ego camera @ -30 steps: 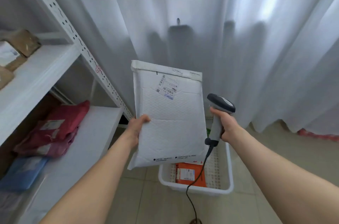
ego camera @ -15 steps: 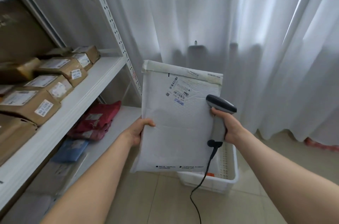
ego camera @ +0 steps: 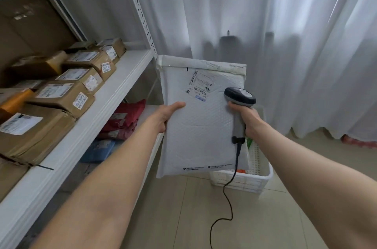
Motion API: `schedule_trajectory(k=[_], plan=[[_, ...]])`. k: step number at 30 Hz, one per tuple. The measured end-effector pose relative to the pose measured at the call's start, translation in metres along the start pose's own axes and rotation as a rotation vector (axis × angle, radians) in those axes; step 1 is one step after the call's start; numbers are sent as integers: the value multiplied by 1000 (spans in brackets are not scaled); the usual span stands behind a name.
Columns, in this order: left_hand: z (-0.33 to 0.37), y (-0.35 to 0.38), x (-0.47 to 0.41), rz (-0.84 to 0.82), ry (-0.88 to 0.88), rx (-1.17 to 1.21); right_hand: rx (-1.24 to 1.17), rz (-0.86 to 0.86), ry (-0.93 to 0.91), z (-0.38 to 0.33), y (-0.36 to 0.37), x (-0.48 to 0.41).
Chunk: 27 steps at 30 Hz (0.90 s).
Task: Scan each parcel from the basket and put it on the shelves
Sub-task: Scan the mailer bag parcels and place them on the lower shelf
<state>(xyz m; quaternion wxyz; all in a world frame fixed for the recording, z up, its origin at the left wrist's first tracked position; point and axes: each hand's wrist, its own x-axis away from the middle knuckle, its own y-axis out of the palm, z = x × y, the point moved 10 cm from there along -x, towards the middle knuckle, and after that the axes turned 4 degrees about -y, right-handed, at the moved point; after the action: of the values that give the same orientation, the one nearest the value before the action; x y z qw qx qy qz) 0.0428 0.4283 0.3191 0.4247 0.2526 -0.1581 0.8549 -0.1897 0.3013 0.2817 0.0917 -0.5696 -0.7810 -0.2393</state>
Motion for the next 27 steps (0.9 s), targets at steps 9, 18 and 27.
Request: schedule_trajectory(k=[9, 18, 27], plan=[[-9, -15, 8, -94, -35, 46, 51, 53, -65, -3, 25, 27], [-8, -15, 15, -44, 29, 171, 97, 140, -123, -8, 30, 49], [-27, -24, 9, 82, 66, 334, 167, -77, -62, -5, 68, 74]])
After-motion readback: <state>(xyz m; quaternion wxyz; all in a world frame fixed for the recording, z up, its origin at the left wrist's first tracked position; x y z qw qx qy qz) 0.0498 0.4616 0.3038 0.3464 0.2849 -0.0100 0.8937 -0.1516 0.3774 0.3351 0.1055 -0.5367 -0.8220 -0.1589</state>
